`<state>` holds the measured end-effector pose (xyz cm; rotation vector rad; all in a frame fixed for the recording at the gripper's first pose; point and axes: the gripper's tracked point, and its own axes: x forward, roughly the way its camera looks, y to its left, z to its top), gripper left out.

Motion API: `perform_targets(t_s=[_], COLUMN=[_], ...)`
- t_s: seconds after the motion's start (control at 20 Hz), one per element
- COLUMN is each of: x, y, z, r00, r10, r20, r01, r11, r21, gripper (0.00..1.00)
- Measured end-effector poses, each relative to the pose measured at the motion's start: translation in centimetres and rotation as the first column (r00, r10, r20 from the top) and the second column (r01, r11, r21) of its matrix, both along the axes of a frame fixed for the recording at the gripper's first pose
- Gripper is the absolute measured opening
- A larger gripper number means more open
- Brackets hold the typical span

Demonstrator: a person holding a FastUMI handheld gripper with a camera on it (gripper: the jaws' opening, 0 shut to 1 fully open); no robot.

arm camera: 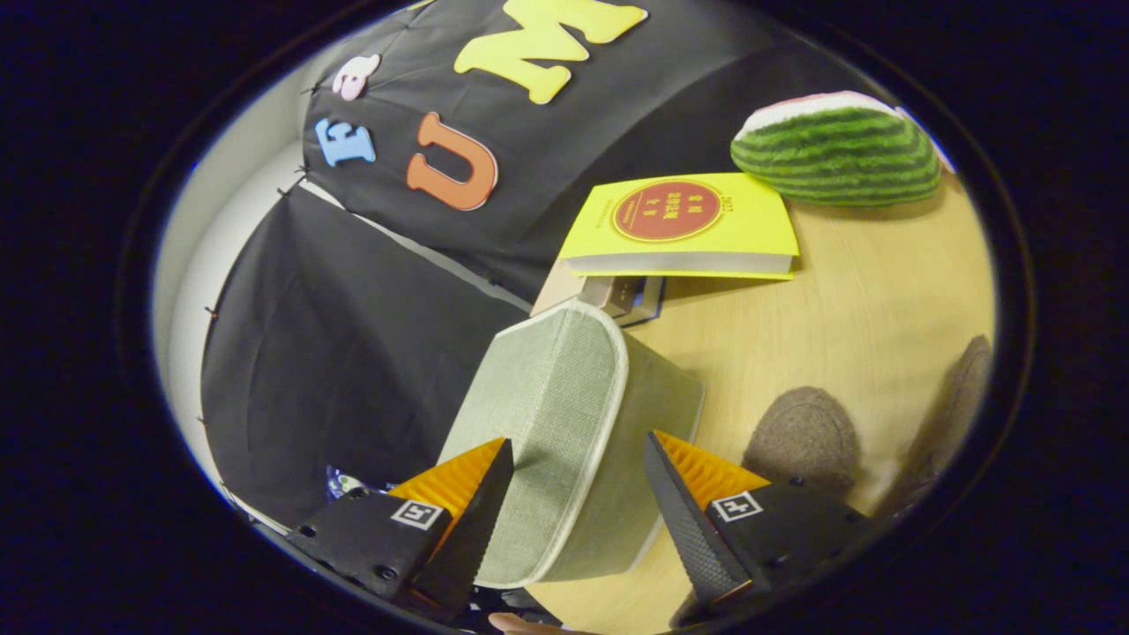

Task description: Open the storage box then place both shoes into the box .Put the left shoe in first, then the right shoe, with the right side of both shoes facing outward in a uniform manner.

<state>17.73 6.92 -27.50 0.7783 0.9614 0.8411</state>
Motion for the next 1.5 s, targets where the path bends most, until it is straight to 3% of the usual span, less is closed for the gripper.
perform_targets(t_s=[0.4, 0.55, 0.95, 1.1, 1.3, 1.5], x=[-0.6, -0.2, -0.3, -0.8, -2.5, -2.4], y=[2.1, 1.9, 0.1, 0.6, 2.1, 2.3], z=[0.8, 0.4, 1.7, 4.4, 5.4, 5.8], r00=[0.994, 0.99, 0.993, 0.997, 0.998, 1.0], r10=[0.05, 0.028, -0.015, -0.012, 0.05, 0.019], r20=[-0.101, -0.14, -0.116, -0.075, -0.034, -0.006], r01=[-0.033, -0.003, 0.03, 0.023, -0.048, -0.019], r11=[0.987, 0.984, 0.991, 0.989, 0.997, 0.999], r21=[0.157, 0.178, 0.13, 0.147, 0.054, -0.038], gripper=[0.94, 0.9, 0.4, 0.35, 0.25, 0.12])
